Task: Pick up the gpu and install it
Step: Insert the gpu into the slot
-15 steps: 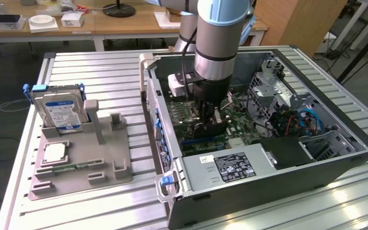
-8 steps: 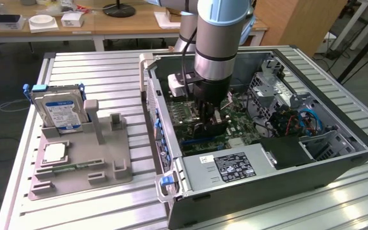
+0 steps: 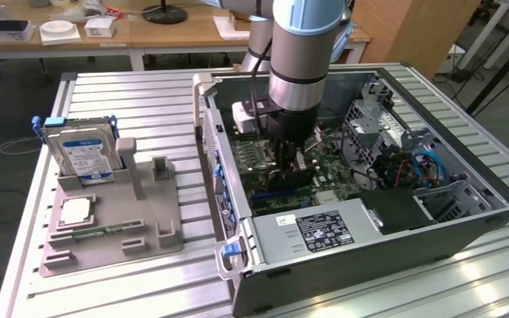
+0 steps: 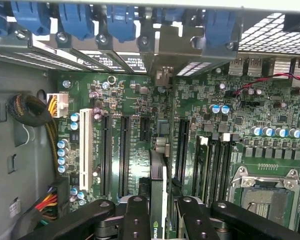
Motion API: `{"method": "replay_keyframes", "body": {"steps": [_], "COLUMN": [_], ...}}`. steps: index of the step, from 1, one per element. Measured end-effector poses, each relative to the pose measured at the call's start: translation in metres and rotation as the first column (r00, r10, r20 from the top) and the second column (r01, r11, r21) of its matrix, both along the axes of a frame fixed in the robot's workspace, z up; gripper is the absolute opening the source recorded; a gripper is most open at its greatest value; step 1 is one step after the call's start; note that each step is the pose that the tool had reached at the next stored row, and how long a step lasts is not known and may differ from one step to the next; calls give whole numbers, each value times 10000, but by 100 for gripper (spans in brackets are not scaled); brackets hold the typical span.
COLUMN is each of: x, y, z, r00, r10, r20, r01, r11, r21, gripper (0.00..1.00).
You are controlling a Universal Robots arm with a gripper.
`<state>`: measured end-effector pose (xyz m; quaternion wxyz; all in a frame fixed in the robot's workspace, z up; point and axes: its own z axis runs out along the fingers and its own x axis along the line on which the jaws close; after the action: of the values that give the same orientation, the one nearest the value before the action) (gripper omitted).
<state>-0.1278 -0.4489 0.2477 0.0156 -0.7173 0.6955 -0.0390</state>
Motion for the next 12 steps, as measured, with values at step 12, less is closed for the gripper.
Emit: {"method": "replay_keyframes", "body": {"steps": [12], "x": [0], "y": [8], "z": [-3], "r00": [9999], "r10": [-165], "r20": [1], "r01": [165], "r11": [9999], "r21": [-21], "gripper": [26]}}
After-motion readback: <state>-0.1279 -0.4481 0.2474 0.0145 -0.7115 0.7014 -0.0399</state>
